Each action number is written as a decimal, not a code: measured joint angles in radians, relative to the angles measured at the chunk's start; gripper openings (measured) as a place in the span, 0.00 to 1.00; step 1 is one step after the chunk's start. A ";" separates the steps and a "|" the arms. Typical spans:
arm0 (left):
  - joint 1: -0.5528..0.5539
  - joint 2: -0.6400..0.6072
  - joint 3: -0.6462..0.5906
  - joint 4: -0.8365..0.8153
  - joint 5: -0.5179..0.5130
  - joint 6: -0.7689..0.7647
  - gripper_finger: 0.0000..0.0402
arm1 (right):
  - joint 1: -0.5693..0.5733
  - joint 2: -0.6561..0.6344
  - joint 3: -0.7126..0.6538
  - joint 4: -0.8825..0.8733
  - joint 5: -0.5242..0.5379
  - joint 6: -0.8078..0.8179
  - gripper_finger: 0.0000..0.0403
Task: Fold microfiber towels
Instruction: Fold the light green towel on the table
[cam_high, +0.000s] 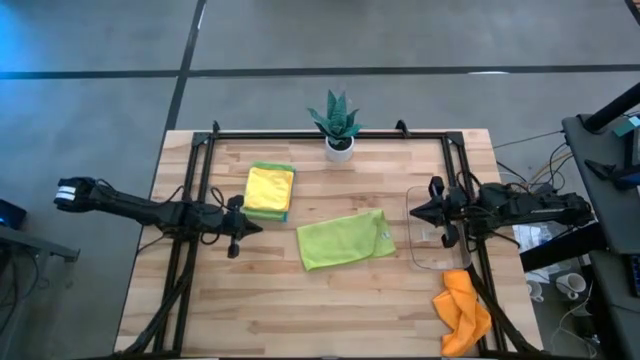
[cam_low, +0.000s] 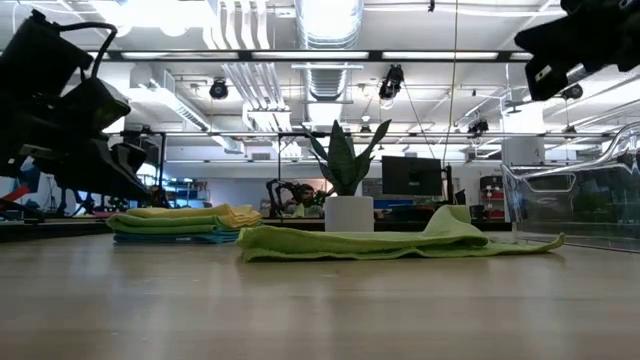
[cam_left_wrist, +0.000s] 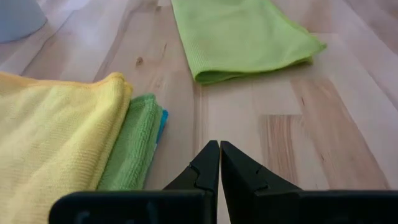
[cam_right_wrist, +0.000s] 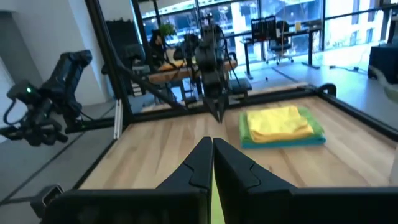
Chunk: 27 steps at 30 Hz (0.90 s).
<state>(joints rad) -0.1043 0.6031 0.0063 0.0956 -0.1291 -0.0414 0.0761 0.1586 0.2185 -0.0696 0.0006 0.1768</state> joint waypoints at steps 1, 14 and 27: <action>0.000 0.006 0.000 0.000 0.000 0.000 0.00 | 0.000 0.000 0.009 -0.001 0.000 0.007 0.02; 0.000 0.103 0.000 0.001 0.000 0.000 0.00 | 0.000 0.000 0.118 -0.001 0.000 -0.024 0.02; 0.000 0.213 0.000 0.001 0.000 0.000 0.00 | 0.000 0.000 0.183 -0.009 0.000 -0.204 0.02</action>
<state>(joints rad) -0.1043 0.8157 0.0059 0.0967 -0.1291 -0.0414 0.0757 0.1585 0.4015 -0.0783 0.0010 -0.0273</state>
